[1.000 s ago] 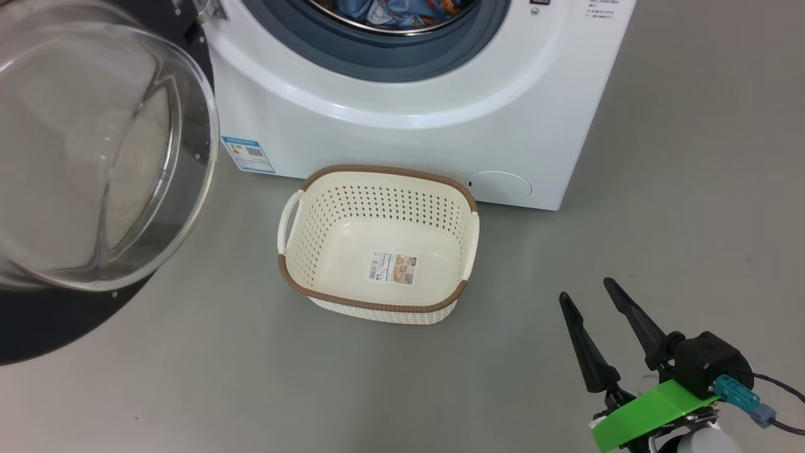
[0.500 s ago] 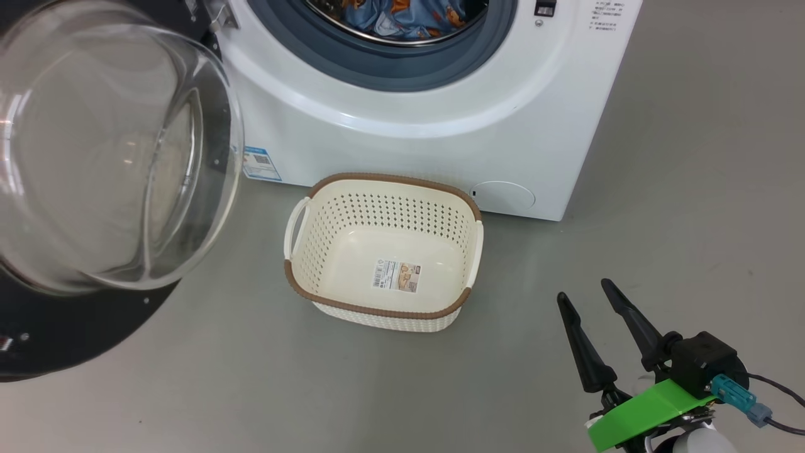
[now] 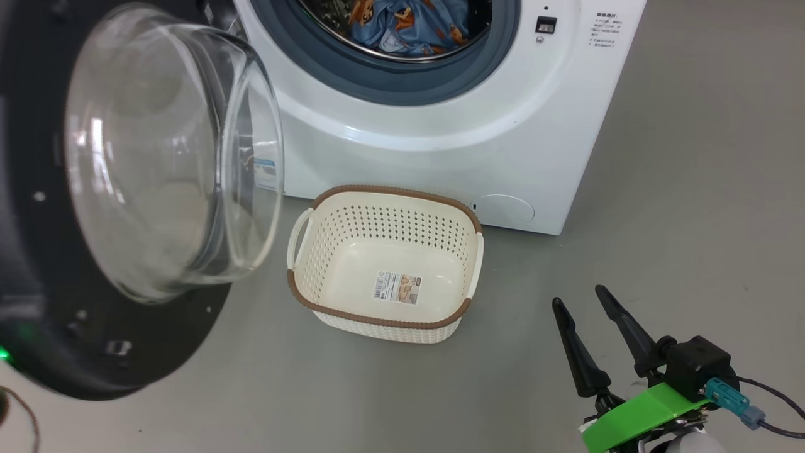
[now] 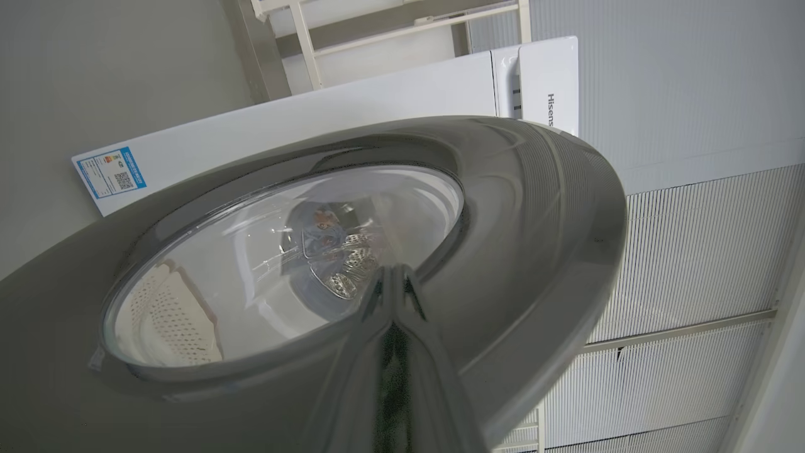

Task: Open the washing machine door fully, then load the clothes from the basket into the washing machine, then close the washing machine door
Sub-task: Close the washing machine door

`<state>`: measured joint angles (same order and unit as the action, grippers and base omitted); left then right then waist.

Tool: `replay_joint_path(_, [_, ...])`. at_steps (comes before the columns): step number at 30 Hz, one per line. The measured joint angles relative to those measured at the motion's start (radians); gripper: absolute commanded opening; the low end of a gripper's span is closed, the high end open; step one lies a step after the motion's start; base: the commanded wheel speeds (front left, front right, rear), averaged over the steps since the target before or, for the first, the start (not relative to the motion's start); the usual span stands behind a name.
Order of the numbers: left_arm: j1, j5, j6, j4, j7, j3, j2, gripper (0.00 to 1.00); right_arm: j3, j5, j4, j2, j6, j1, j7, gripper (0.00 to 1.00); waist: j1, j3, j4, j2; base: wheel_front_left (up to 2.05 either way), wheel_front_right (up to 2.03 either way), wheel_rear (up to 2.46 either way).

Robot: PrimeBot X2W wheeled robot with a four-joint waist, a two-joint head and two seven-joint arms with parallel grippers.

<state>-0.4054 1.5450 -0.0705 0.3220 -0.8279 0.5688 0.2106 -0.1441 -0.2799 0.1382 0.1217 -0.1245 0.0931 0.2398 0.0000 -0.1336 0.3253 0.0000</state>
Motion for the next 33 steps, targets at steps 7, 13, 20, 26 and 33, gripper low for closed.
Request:
replay_joint_path(7, [0.116,0.032,0.041,-0.19,-0.07,-0.047,-0.089,0.0,-0.004,-0.005,0.009,-0.01,0.0,-0.003,0.007,1.0,0.0,0.012,-0.02,0.0,0.0,0.0,0.0])
replay_joint_path(13, [0.173,0.053,0.051,-0.291,-0.083,-0.079,-0.142,0.0,-0.004,-0.005,0.014,-0.021,0.0,-0.003,0.009,1.0,0.0,0.018,-0.054,0.0,0.0,0.0,0.0])
replay_joint_path(20, [0.218,0.083,0.047,-0.348,-0.03,-0.153,-0.177,0.0,0.003,-0.023,0.016,-0.026,0.0,-0.004,0.01,1.0,0.0,0.024,-0.123,0.0,0.0,0.0,0.0])
replay_joint_path(26, [0.221,0.133,0.013,-0.335,0.059,-0.248,-0.176,0.0,0.005,-0.023,0.018,-0.03,0.0,-0.011,0.01,1.0,0.0,0.027,-0.194,0.0,0.0,0.0,0.0])
replay_joint_path(33, [0.218,0.151,-0.013,-0.298,0.176,-0.356,-0.178,0.0,0.006,-0.024,0.016,-0.036,0.0,-0.011,0.01,1.0,0.0,0.029,-0.284,0.0,0.0,0.0,0.0])
